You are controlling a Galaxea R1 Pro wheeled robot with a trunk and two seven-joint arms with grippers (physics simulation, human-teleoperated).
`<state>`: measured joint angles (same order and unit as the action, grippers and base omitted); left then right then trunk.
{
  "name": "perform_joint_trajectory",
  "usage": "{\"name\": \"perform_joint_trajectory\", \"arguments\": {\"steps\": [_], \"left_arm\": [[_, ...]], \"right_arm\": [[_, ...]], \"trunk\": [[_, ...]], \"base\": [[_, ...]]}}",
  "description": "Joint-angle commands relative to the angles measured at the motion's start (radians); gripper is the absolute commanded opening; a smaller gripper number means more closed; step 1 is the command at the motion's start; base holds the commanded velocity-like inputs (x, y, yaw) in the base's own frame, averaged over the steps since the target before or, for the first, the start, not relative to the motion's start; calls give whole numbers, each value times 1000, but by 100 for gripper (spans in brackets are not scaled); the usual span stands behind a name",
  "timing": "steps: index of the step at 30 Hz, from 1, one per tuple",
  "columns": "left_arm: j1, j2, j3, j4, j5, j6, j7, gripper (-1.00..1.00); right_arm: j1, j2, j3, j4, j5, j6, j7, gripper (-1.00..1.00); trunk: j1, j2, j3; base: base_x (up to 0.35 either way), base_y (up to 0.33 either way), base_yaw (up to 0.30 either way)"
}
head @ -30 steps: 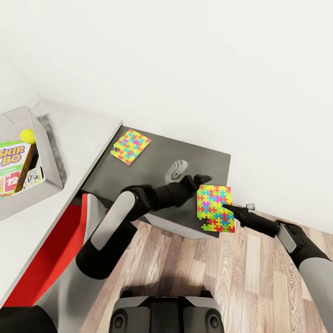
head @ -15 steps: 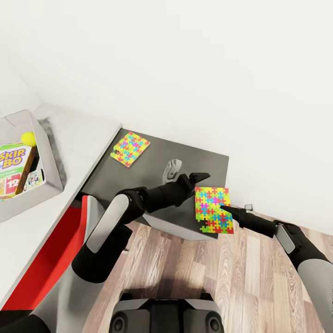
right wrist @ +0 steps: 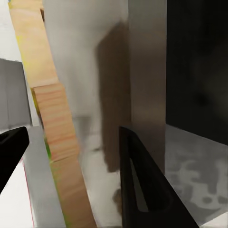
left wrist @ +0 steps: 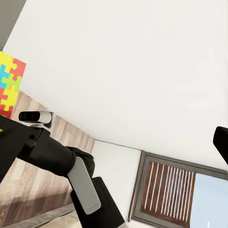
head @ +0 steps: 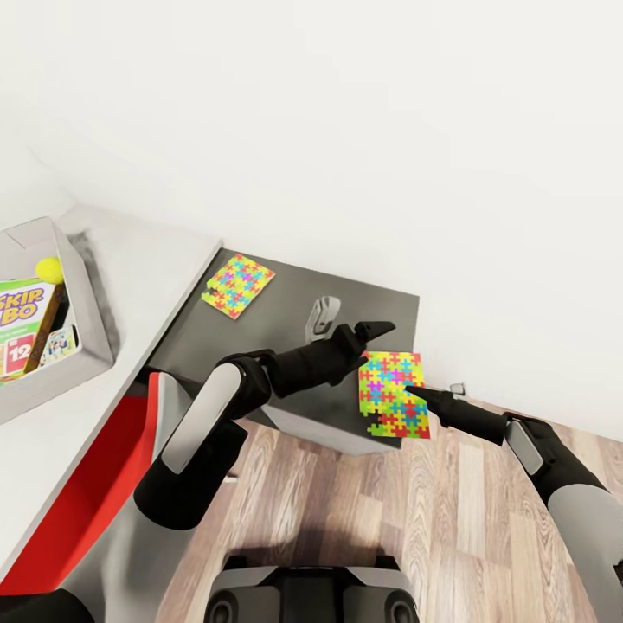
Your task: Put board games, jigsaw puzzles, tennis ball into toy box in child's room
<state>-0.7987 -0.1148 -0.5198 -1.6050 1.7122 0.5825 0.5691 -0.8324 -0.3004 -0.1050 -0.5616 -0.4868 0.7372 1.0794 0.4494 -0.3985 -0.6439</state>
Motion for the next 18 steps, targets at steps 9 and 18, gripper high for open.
{"name": "perform_joint_trajectory", "arguments": {"steps": [9, 18], "left_arm": [[0, -1, -4, -1, 10, -1, 4, 100], [0, -3, -7, -1, 9, -1, 1, 100]], "right_arm": [[-1, 1, 0, 3, -2, 5, -1, -100], [-1, 1, 1, 4, -2, 5, -1, -100]], "trunk": [[1, -1, 13], [1, -1, 28]], "base": [[0, 0, -67], [0, 0, -68]]}}
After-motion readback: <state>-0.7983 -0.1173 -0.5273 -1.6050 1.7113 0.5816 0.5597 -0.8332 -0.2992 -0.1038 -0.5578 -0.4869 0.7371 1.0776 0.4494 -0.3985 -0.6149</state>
